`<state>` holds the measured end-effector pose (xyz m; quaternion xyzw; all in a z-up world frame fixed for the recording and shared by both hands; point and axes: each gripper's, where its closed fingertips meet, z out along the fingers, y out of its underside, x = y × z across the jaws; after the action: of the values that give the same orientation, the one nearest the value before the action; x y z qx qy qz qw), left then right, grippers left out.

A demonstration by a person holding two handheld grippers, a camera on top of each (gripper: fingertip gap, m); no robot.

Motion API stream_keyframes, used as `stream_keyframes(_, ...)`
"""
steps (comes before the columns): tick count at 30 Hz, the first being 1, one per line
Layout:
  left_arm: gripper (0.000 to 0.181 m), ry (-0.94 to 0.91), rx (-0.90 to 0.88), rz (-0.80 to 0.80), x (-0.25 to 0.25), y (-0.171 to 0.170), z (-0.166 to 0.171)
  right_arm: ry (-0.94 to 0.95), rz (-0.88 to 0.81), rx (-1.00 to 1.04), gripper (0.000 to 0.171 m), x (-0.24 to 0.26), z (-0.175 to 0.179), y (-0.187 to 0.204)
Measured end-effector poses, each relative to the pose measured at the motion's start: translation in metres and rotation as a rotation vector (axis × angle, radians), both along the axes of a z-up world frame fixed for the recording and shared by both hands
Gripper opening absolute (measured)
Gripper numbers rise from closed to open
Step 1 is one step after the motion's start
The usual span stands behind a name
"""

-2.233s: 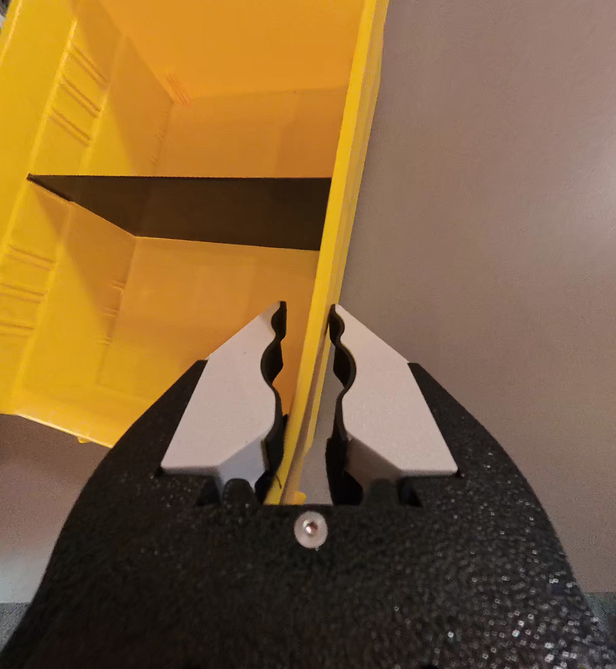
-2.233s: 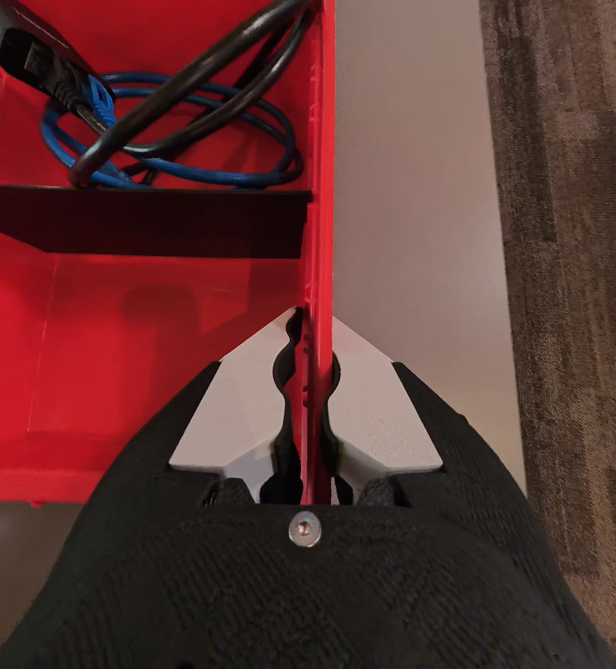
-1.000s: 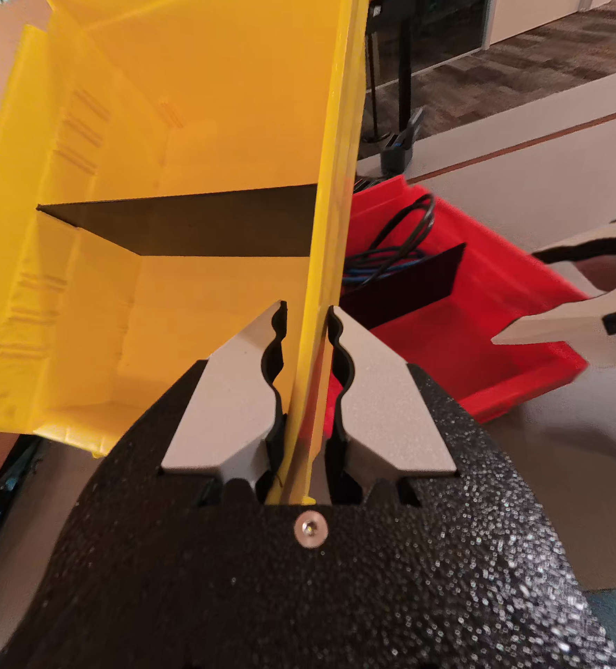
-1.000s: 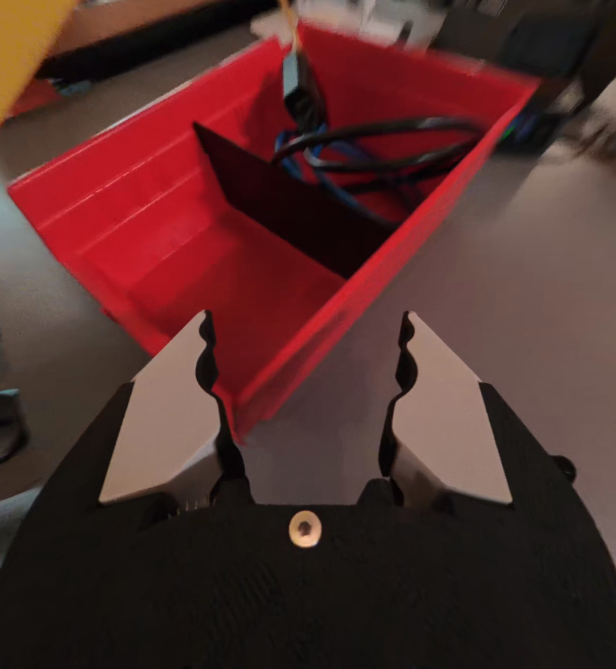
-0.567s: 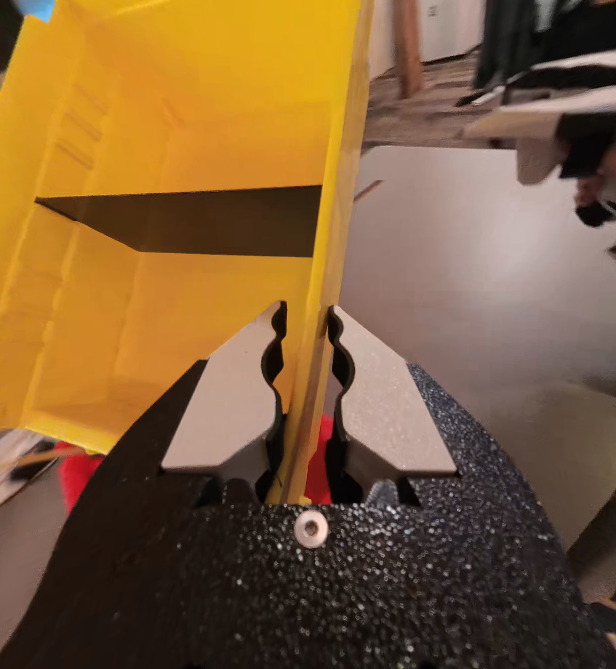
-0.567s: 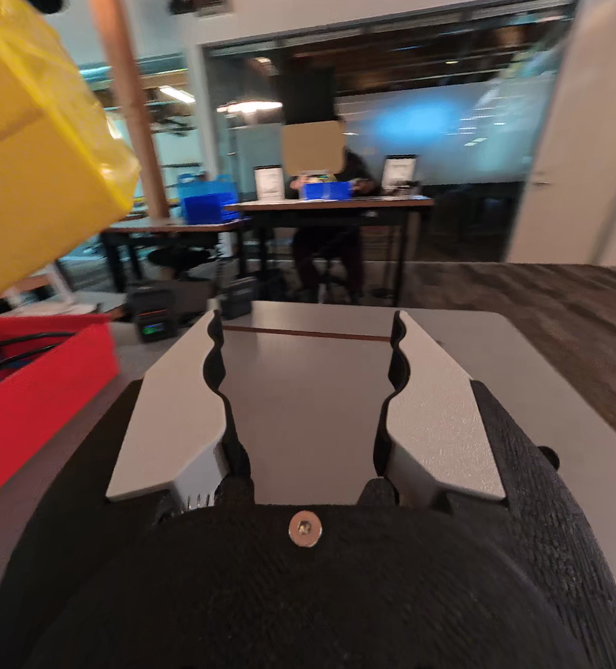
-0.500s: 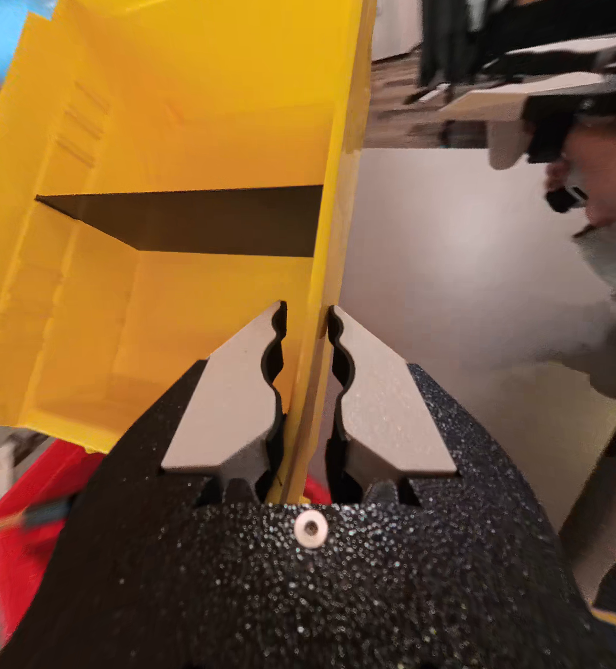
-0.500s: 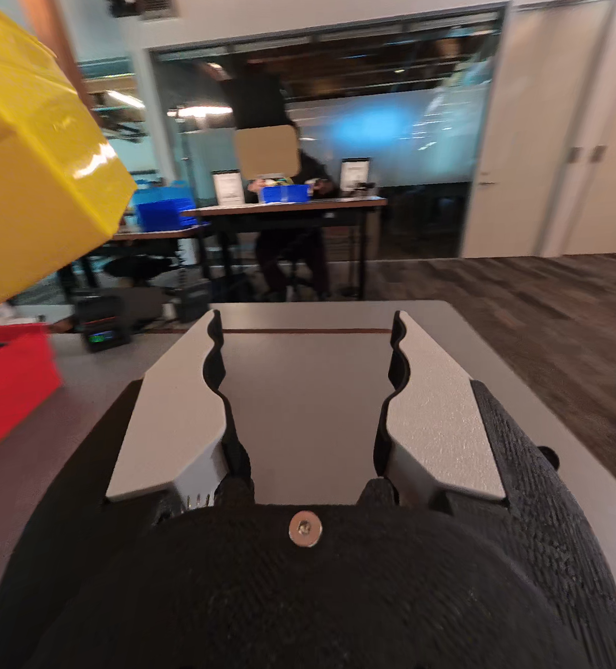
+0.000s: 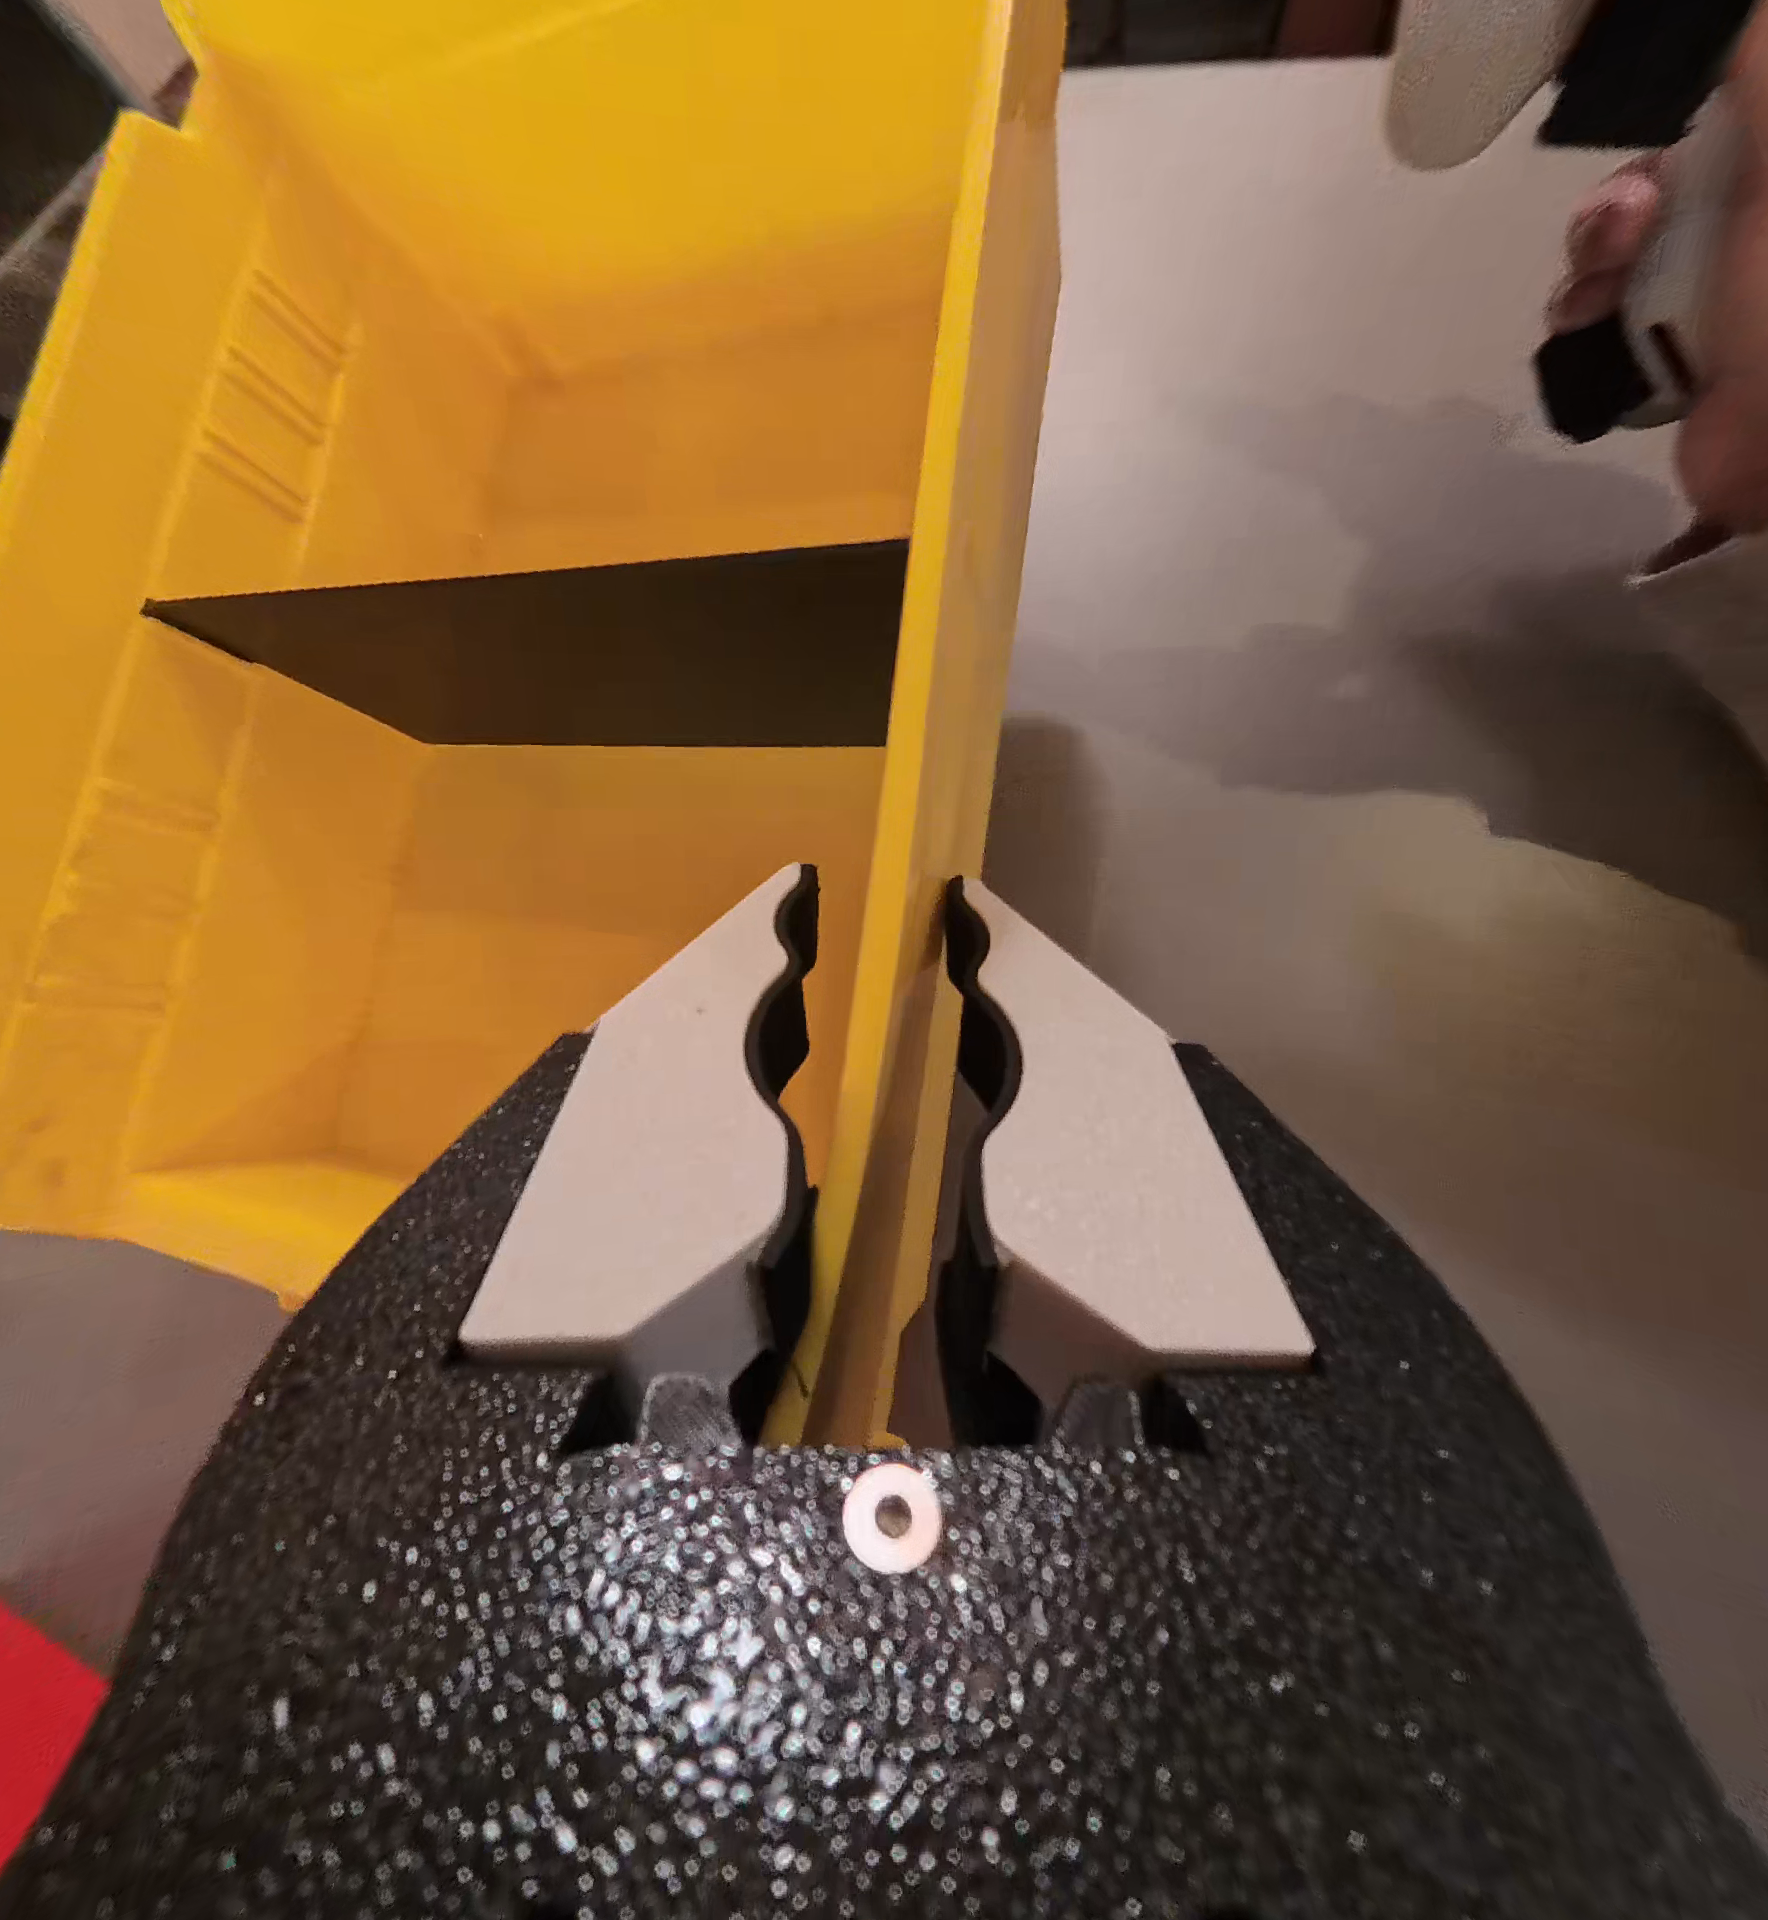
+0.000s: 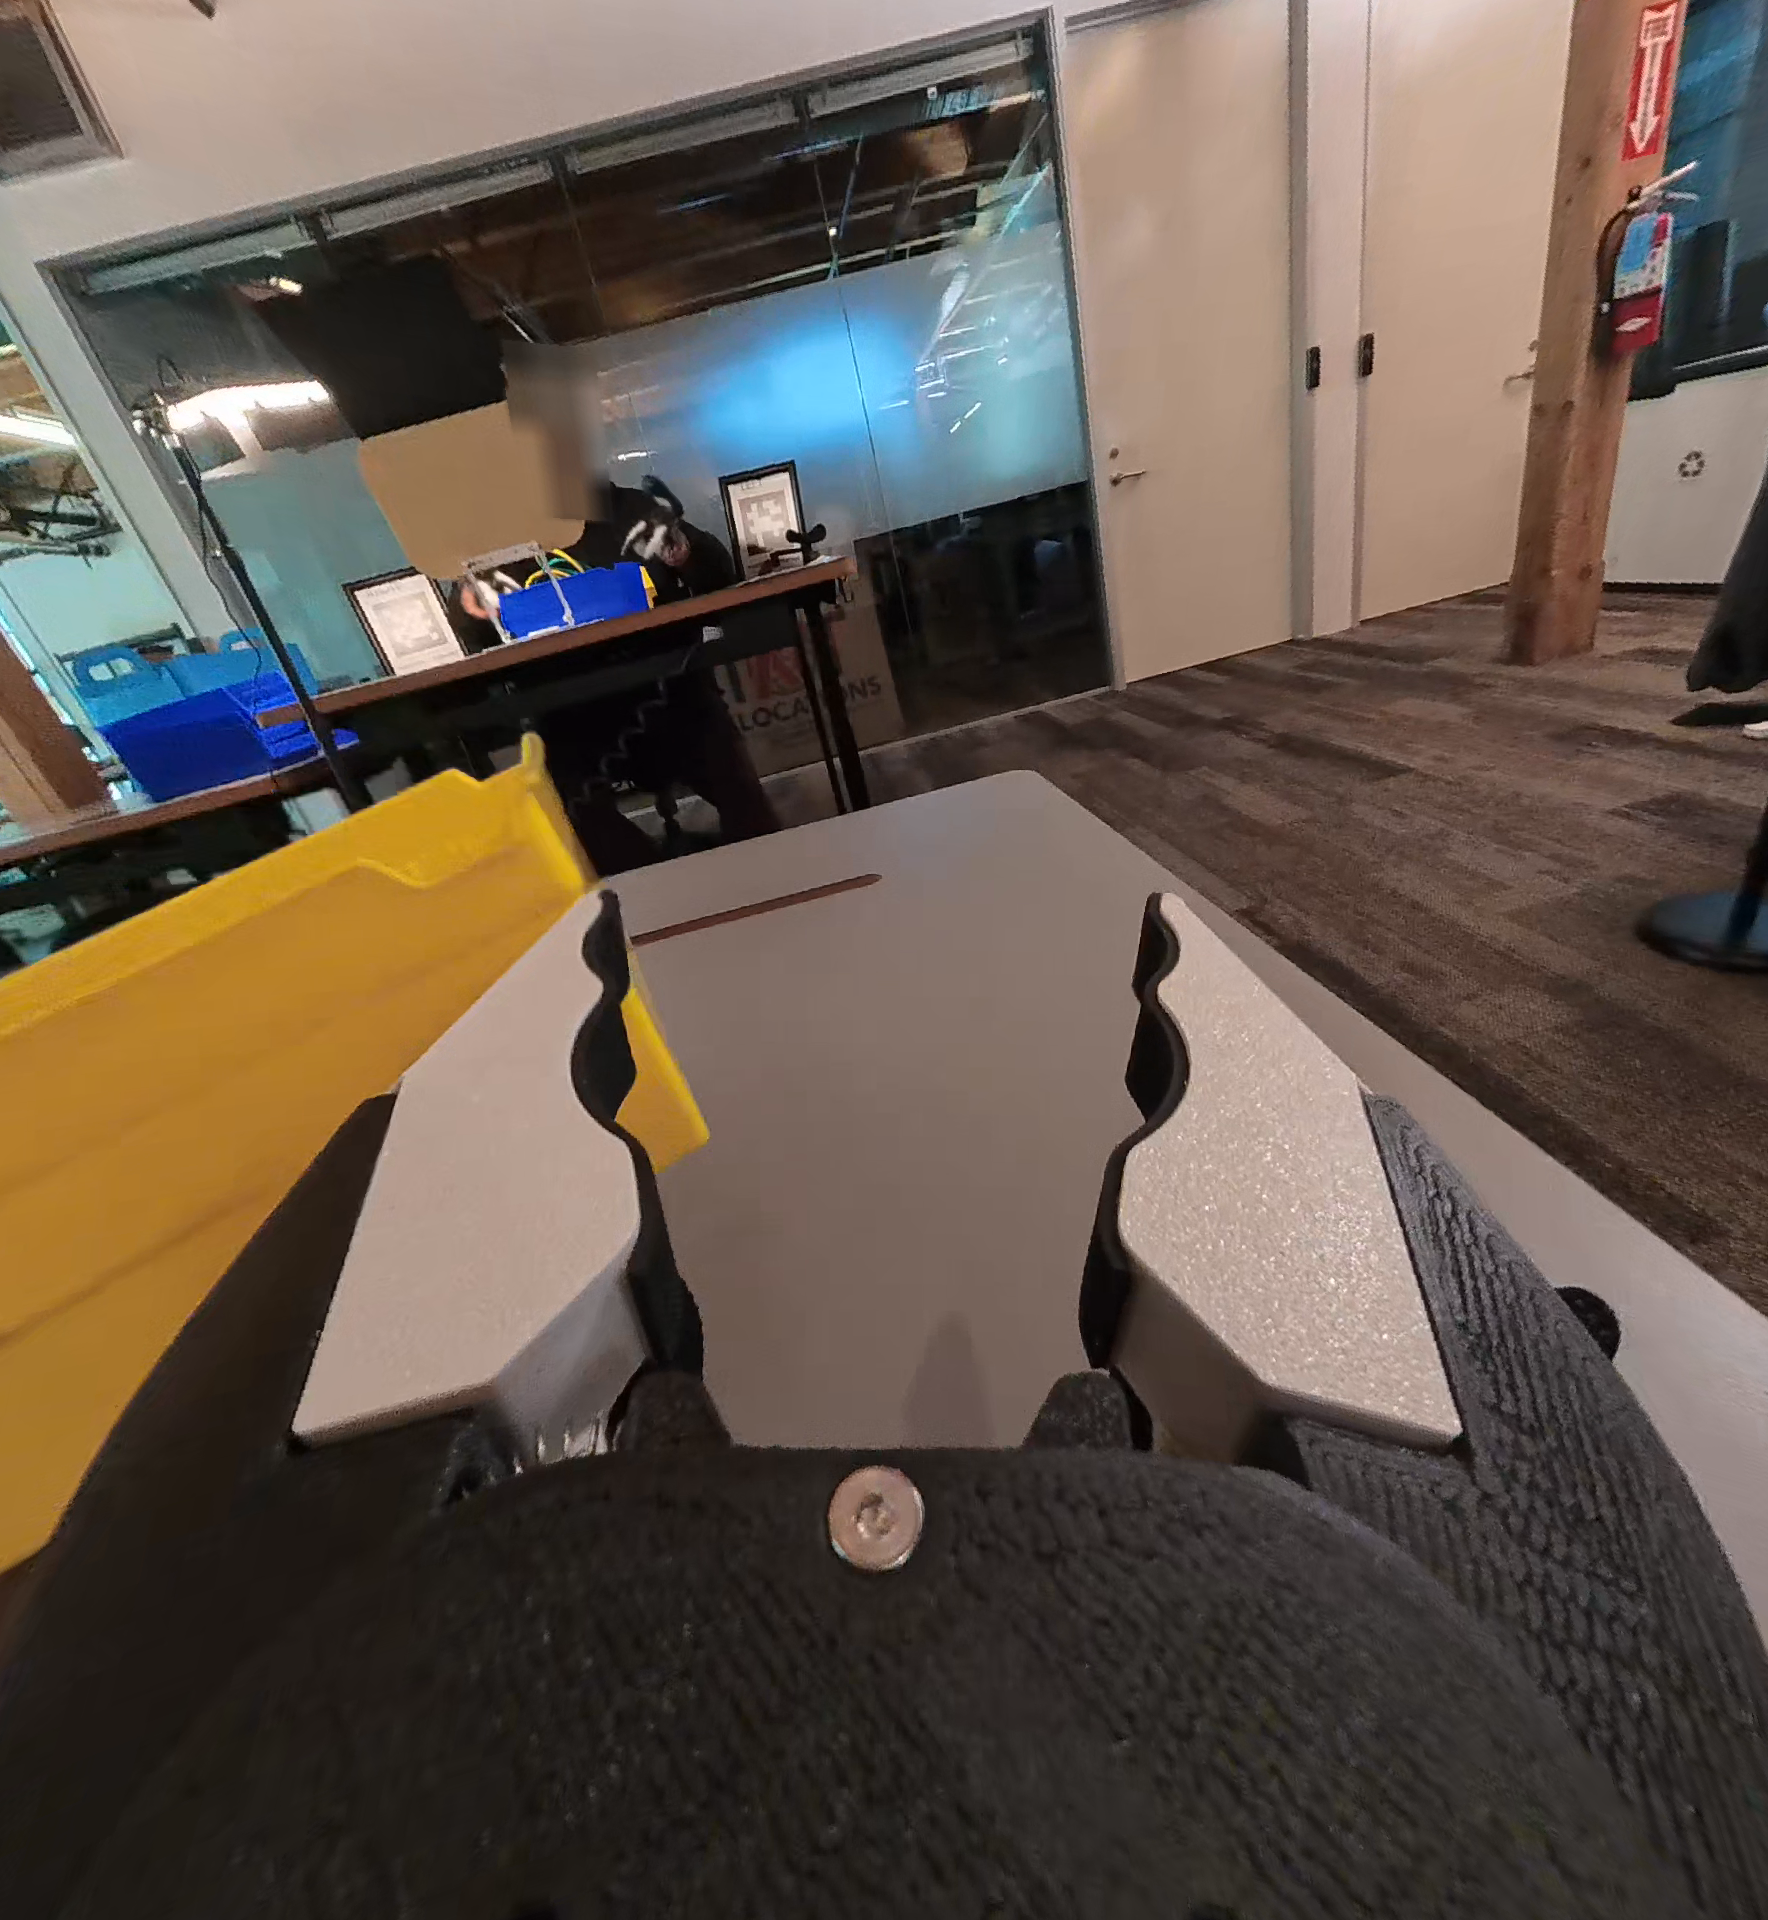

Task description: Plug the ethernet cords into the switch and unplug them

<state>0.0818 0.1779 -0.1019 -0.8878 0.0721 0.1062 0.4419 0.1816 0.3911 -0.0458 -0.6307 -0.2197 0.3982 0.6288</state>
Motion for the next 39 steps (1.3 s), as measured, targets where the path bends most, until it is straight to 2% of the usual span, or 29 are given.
stream_keyframes(9, 0.028, 0.059, -0.018, 0.021, -0.021, 0.009, -0.029, -0.073, 0.055, 0.007, 0.103, -0.025, -0.009, -0.021)
stream_keyframes(11, 0.024, 0.021, 0.059, -0.013, -0.015, 0.011, -0.020, -0.074, 0.078, 0.002, 0.106, -0.031, -0.004, -0.032)
stream_keyframes(14, 0.040, -0.022, 0.209, -0.057, -0.004, -0.007, 0.019, -0.053, 0.136, -0.023, 0.112, -0.040, 0.007, -0.065)
stream_keyframes(16, 0.051, 0.012, 0.328, -0.036, -0.007, -0.038, 0.051, -0.058, 0.197, -0.046, 0.124, -0.052, 0.010, -0.098)
stream_keyframes(18, 0.073, 0.062, 0.412, 0.058, -0.025, -0.079, 0.076, -0.116, 0.243, -0.040, 0.140, -0.067, 0.006, -0.134)
stream_keyframes(20, 0.096, 0.114, 0.419, 0.208, -0.055, -0.125, 0.087, -0.195, 0.244, 0.003, 0.141, -0.080, -0.001, -0.167)
stream_keyframes(23, 0.113, 0.171, 0.342, 0.412, -0.102, -0.204, 0.090, -0.217, 0.288, 0.075, 0.140, -0.102, 0.001, -0.214)
stream_keyframes(25, 0.115, 0.193, 0.288, 0.534, -0.128, -0.260, 0.087, -0.269, 0.323, 0.096, 0.143, -0.119, -0.007, -0.234)
stream_keyframes(27, 0.116, 0.191, 0.219, 0.652, -0.147, -0.310, 0.074, -0.316, 0.310, 0.123, 0.143, -0.133, -0.015, -0.240)
stream_keyframes(29, 0.116, 0.144, 0.181, 0.734, -0.155, -0.346, 0.056, -0.364, 0.271, 0.163, 0.141, -0.143, -0.019, -0.237)
stream_keyframes(32, 0.117, 0.065, 0.160, 0.829, -0.162, -0.377, 0.027, -0.439, 0.277, 0.156, 0.141, -0.151, -0.023, -0.233)
stream_keyframes(35, 0.116, 0.011, 0.175, 0.860, -0.166, -0.383, 0.010, -0.546, 0.306, 0.118, 0.144, -0.149, -0.041, -0.226)
stream_keyframes(39, 0.113, 0.042, 0.052, 0.884, -0.173, -0.395, -0.011, -0.586, 0.306, 0.070, 0.132, -0.121, -0.044, -0.207)
